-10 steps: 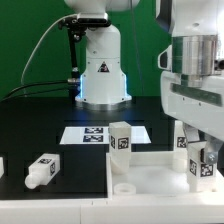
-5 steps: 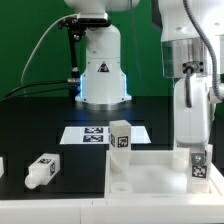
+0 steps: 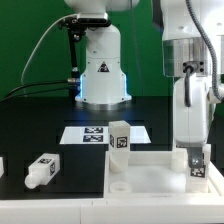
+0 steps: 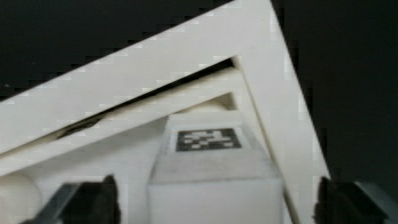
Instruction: Assemble square table
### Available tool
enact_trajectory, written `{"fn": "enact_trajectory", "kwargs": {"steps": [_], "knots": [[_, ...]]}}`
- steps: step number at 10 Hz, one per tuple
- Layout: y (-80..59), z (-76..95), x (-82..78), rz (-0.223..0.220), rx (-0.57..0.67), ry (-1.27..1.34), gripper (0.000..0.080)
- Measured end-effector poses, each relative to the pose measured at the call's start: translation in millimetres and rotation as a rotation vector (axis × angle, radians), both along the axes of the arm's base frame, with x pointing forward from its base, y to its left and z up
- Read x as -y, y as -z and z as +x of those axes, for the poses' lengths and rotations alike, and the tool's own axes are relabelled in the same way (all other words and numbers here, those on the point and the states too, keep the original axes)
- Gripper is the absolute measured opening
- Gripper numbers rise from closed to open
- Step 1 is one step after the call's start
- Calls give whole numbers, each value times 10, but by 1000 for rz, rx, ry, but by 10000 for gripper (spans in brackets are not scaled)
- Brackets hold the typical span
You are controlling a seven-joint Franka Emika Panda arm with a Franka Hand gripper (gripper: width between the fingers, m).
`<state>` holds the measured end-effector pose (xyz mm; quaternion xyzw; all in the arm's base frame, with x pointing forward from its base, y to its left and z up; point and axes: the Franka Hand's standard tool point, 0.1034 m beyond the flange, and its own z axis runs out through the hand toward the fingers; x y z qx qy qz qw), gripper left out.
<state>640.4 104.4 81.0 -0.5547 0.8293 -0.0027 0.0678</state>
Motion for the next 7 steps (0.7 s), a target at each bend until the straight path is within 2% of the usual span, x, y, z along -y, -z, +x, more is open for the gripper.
{"fn": "enact_trajectory", "kwargs": {"steps": [1, 2, 4, 7], "knots": [[-163, 29, 15, 8, 25, -6, 624], [-272, 23, 46, 15, 36, -15, 624], [-189, -1, 34, 9, 25, -20, 645], [-181, -4, 37, 8, 24, -20, 649]]}}
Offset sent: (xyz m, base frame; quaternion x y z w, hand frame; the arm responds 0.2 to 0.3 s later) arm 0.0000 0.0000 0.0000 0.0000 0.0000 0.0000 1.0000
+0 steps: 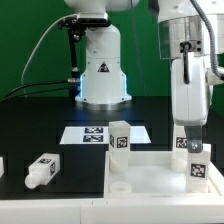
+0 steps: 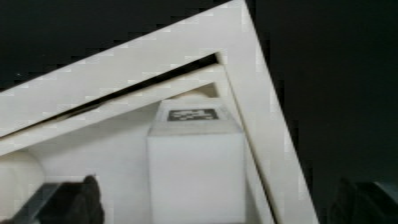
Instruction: Assemble square table
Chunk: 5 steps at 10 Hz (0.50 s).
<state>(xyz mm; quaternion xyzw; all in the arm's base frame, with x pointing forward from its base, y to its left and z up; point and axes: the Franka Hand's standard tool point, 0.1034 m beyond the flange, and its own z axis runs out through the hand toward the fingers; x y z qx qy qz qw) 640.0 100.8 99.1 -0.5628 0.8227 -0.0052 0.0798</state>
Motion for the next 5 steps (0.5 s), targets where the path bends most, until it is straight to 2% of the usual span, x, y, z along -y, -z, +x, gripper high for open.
{"fn": "enact_trajectory", "kwargs": {"steps": [2, 3, 5], "knots": [[3, -1, 0, 0, 0, 0, 649], [-18, 1, 56, -16, 14, -96, 649], [-149, 2, 430, -46, 63, -200, 649]]}}
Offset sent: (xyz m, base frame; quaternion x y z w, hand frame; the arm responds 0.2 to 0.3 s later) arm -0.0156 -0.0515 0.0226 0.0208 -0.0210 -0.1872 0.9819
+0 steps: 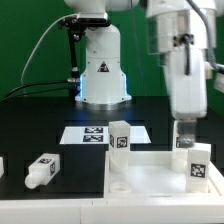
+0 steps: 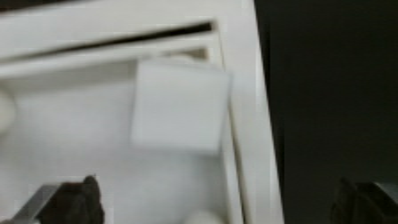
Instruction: Assemble square table
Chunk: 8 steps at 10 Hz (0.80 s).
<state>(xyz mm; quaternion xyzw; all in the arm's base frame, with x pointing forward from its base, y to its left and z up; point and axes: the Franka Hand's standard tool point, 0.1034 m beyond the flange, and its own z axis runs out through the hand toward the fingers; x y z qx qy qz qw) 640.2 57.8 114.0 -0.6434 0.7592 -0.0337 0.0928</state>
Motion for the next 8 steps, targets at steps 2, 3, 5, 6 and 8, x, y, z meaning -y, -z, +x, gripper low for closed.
{"fn": "enact_trajectory", "kwargs": {"steps": [2, 3, 5, 6, 8], "knots": [[9, 8, 41, -37, 24, -139, 649], [10, 8, 43, -53, 29, -217, 649], [12, 8, 82, -86, 39, -378, 649], [23, -19, 272, -120, 46, -537, 649], [34, -115, 784, -152, 27, -759, 649]]}}
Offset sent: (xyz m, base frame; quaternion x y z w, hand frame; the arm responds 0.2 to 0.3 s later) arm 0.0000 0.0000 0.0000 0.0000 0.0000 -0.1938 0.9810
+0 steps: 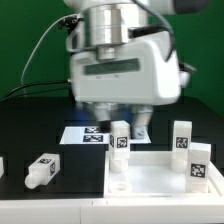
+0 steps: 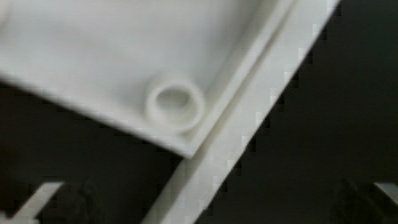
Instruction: Assemble square table
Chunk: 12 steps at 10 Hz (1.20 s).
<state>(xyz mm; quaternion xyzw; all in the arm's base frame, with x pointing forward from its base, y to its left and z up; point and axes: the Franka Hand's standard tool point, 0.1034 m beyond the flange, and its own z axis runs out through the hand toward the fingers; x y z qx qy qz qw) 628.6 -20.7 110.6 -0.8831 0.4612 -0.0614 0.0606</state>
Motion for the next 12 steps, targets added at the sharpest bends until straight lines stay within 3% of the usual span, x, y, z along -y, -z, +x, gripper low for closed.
{"fn": "enact_trajectory", "kwargs": {"steps": [2, 5, 6, 7, 8, 9, 10, 12], "knots": [[-49, 108, 33, -6, 4, -47, 649], [-26, 91, 72, -46, 13, -251, 649], [48, 44, 195, -60, 1, -335, 649], [165, -59, 406, -48, -40, -361, 649], [251, -179, 569, -6, -99, -347, 649], [294, -232, 648, 27, -140, -331, 649], [356, -288, 646, 25, -149, -326, 649], [349, -279, 650, 25, -147, -325, 649]]}}
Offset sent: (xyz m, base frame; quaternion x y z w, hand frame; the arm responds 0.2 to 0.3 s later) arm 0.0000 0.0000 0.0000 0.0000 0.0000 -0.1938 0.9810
